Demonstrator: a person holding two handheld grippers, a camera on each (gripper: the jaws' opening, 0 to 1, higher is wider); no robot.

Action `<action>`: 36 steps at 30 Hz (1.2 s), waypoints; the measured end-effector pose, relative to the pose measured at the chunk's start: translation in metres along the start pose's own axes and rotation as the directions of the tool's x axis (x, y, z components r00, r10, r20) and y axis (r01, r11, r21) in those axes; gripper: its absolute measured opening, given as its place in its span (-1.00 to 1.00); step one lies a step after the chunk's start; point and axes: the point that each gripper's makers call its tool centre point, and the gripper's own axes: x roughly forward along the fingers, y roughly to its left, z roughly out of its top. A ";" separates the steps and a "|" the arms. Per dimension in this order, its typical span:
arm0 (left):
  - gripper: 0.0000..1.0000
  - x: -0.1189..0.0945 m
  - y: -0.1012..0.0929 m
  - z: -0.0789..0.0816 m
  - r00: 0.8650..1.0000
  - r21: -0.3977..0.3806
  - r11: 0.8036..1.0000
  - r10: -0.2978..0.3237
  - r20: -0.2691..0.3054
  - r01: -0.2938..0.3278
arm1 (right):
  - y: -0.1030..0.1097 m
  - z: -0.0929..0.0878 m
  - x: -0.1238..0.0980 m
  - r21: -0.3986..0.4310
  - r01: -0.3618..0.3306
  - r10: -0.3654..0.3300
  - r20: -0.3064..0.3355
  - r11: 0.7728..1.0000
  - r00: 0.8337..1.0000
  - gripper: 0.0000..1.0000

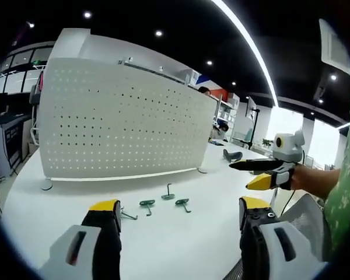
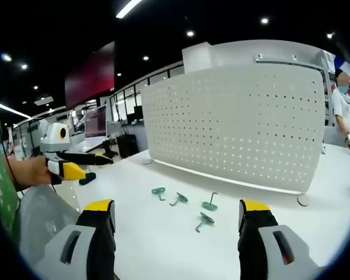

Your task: Insert the hook assembly into the mounting plate slot until the hook locks in place.

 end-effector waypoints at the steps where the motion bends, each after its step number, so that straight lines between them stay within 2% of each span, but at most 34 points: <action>1: 0.71 0.000 0.001 0.001 1.000 -0.001 1.000 0.002 0.002 -0.002 | 0.000 0.000 0.000 0.000 0.000 0.000 0.000 1.000 1.000 0.77; 12: 0.69 -0.001 0.003 0.004 1.000 0.002 1.000 0.004 0.000 -0.004 | -0.004 0.001 0.006 0.008 -0.008 0.008 -0.002 1.000 1.000 0.74; 20: 0.68 0.000 0.002 0.001 1.000 0.003 1.000 0.000 -0.010 0.000 | -0.018 0.007 0.013 0.024 -0.002 0.002 0.018 1.000 1.000 0.68; 29: 0.66 0.002 -0.001 0.000 1.000 0.007 1.000 -0.006 -0.018 0.006 | -0.037 0.011 0.029 0.015 -0.010 0.009 0.015 1.000 1.000 0.45; 34: 0.66 0.002 -0.002 -0.001 1.000 0.005 1.000 -0.003 -0.020 0.003 | -0.041 0.007 0.037 0.002 -0.023 0.023 -0.006 1.000 1.000 0.19; 36: 0.66 0.002 -0.002 -0.002 1.000 0.004 1.000 -0.003 -0.022 0.003 | -0.045 0.005 0.042 -0.012 -0.023 0.023 -0.019 1.000 1.000 0.14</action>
